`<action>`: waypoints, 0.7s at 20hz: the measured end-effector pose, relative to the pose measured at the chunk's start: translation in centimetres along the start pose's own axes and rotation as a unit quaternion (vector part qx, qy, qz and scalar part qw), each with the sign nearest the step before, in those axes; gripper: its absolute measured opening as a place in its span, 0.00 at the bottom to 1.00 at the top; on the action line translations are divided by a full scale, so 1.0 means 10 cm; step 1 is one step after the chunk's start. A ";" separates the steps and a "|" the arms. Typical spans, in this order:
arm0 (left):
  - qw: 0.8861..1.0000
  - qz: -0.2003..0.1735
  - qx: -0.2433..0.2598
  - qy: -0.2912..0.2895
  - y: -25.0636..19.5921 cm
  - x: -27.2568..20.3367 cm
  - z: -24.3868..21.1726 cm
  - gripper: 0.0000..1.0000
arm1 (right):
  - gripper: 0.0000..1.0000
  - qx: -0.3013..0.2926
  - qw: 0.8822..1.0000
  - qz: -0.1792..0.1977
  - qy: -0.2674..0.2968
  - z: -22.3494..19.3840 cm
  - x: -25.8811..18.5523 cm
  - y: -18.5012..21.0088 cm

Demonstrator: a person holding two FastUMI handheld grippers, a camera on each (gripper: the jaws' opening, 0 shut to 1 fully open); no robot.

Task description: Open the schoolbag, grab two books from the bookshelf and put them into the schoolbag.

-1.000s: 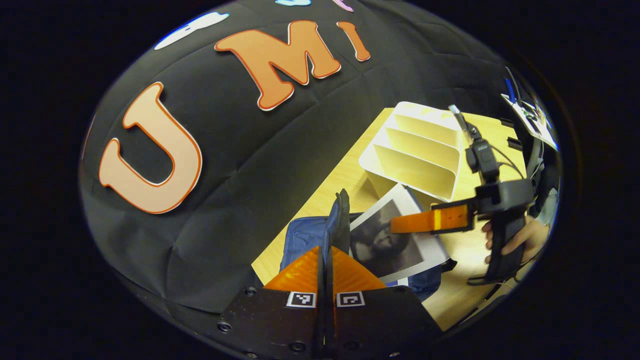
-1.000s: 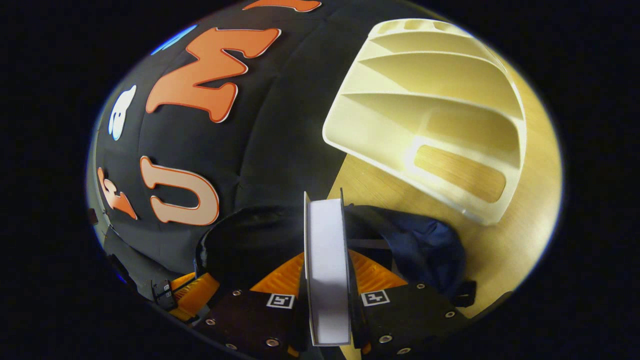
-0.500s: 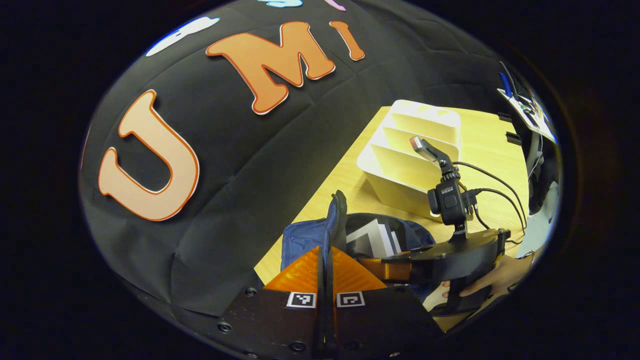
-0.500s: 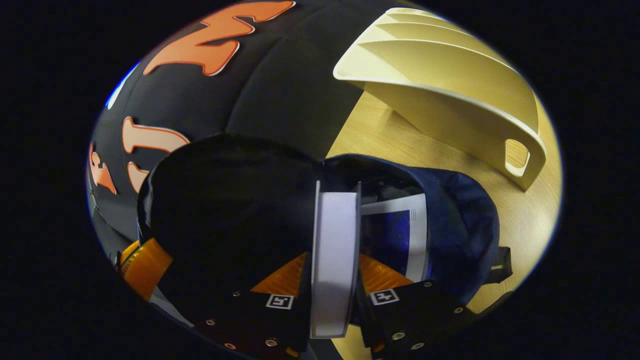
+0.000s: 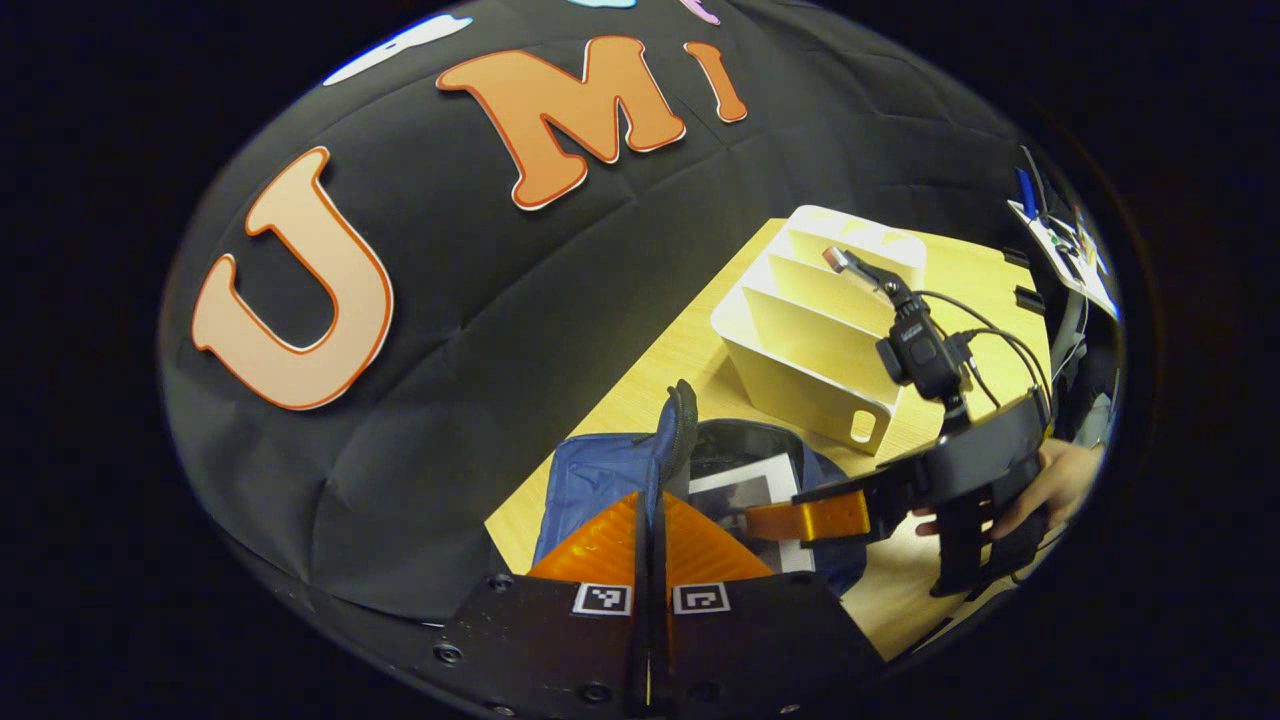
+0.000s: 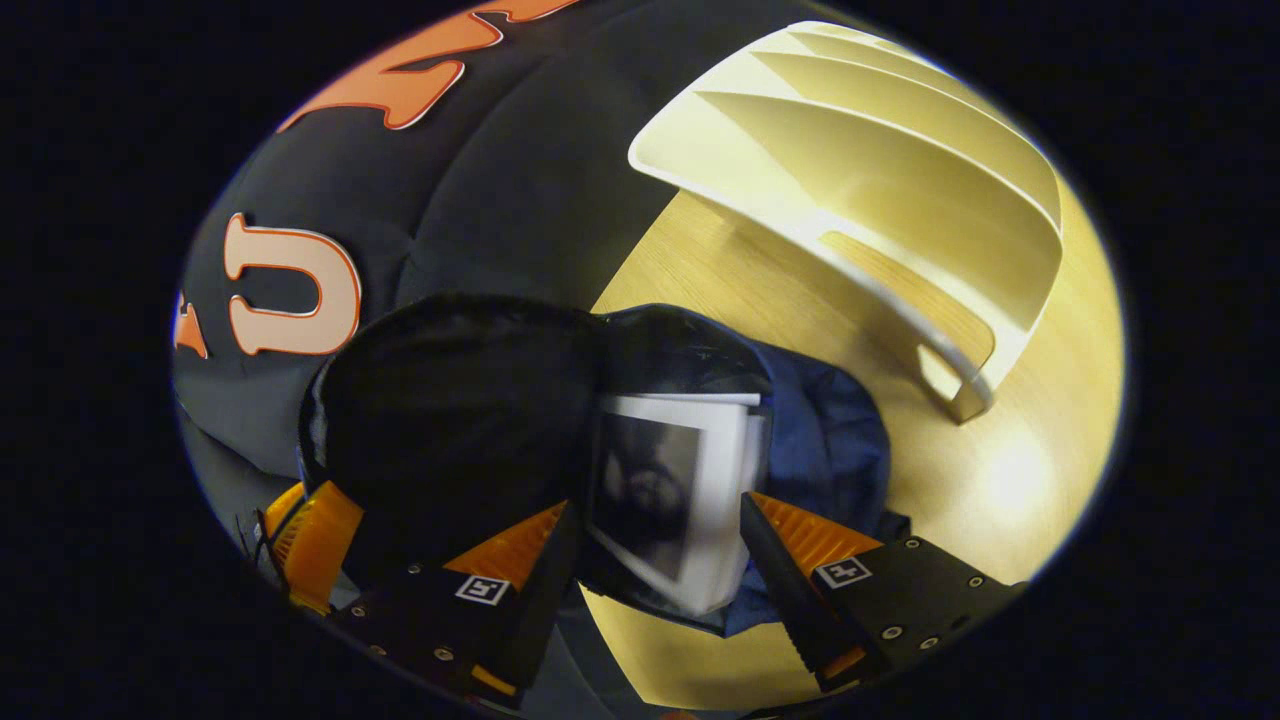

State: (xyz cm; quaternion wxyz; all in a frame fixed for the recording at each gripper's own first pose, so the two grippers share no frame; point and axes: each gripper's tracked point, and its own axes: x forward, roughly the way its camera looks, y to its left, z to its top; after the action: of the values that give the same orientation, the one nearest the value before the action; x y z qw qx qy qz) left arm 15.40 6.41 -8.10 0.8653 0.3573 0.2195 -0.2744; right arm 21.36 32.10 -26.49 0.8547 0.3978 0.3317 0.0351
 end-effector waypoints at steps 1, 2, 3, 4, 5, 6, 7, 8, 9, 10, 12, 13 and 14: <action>1.000 0.000 -0.006 -0.002 -0.02 0.00 0.00 0.01 | 0.95 -0.013 1.000 -0.010 0.002 0.07 -0.05 -0.08; 1.000 0.001 -0.014 -0.004 -0.04 0.00 0.00 0.01 | 0.96 -0.031 0.999 -0.023 0.004 0.12 -0.12 -0.19; 1.000 0.003 -0.023 -0.005 -0.07 0.00 -0.01 0.01 | 0.96 -0.055 0.998 -0.039 0.005 0.19 -0.24 -0.32; 0.999 0.004 -0.031 -0.006 -0.10 0.00 -0.01 0.01 | 0.96 -0.076 0.996 -0.053 0.005 0.26 -0.37 -0.46; 0.999 0.007 -0.042 -0.008 -0.14 0.01 -0.01 0.01 | 0.96 -0.093 0.994 -0.059 0.002 0.33 -0.49 -0.56; 0.999 0.005 -0.052 -0.007 -0.21 0.00 -0.01 0.01 | 0.96 -0.098 0.994 -0.050 0.020 0.33 -0.63 -0.57; 0.998 -0.001 -0.061 -0.007 -0.31 0.00 -0.01 0.01 | 0.95 -0.111 0.992 -0.059 0.015 0.39 -0.74 -0.64; 0.998 -0.006 -0.069 -0.008 -0.42 0.01 0.01 0.01 | 0.97 -0.131 0.988 -0.075 0.010 0.47 -0.89 -0.76; 0.997 -0.003 -0.075 -0.004 -0.50 0.00 0.01 0.02 | 0.97 -0.150 0.985 -0.082 0.011 0.55 -1.03 -0.86; 0.997 0.007 -0.082 0.001 -0.53 0.00 0.01 0.01 | 0.97 -0.160 0.984 -0.081 0.015 0.56 -1.14 -0.91; 0.994 0.026 -0.106 0.010 -0.63 -0.02 -0.01 0.01 | 0.97 -0.172 0.982 -0.072 0.020 0.65 -1.36 -0.95; 0.992 0.035 -0.117 0.013 -0.66 -0.04 0.00 0.01 | 0.97 -0.182 0.980 -0.072 0.018 0.73 -1.45 -1.00; 0.991 0.045 -0.126 0.015 -0.68 -0.04 0.00 0.01 | 0.98 -0.197 0.977 -0.077 0.014 0.83 -1.55 -1.05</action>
State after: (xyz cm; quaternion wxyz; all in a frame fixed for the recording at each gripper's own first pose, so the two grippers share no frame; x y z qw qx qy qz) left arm 10.79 2.49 -11.20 0.9114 0.2595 0.2491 -0.1998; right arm 12.15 14.48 -21.63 0.9117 0.1944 0.3598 0.0392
